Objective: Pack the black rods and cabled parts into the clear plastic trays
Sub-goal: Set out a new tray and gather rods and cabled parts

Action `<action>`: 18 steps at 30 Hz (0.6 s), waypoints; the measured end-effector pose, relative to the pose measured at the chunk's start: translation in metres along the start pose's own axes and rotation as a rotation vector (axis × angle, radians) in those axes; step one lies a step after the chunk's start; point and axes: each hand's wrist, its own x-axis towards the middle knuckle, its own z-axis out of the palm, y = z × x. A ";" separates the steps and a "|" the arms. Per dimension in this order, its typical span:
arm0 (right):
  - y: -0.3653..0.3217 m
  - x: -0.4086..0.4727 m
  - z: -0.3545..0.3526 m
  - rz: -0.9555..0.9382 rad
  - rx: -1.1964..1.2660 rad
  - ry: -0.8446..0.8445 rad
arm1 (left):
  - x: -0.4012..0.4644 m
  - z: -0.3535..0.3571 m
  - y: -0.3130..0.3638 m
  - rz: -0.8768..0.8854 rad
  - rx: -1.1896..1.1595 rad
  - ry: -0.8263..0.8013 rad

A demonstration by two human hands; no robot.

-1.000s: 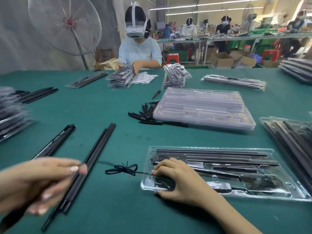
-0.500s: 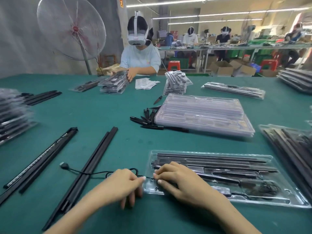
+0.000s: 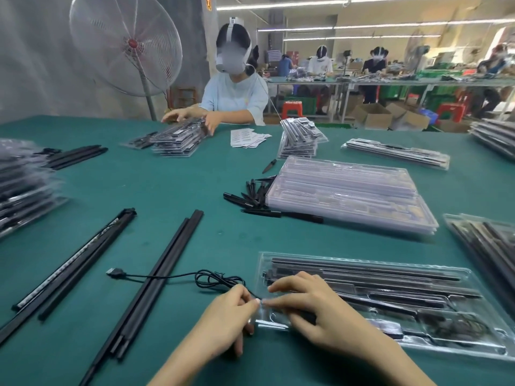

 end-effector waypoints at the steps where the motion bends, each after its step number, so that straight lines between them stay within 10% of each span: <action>1: 0.000 0.000 0.000 -0.002 0.003 -0.011 | 0.000 0.001 0.000 -0.009 -0.021 -0.009; 18: -0.004 0.022 -0.011 0.051 0.057 -0.203 | 0.004 0.010 0.003 -0.032 0.205 0.118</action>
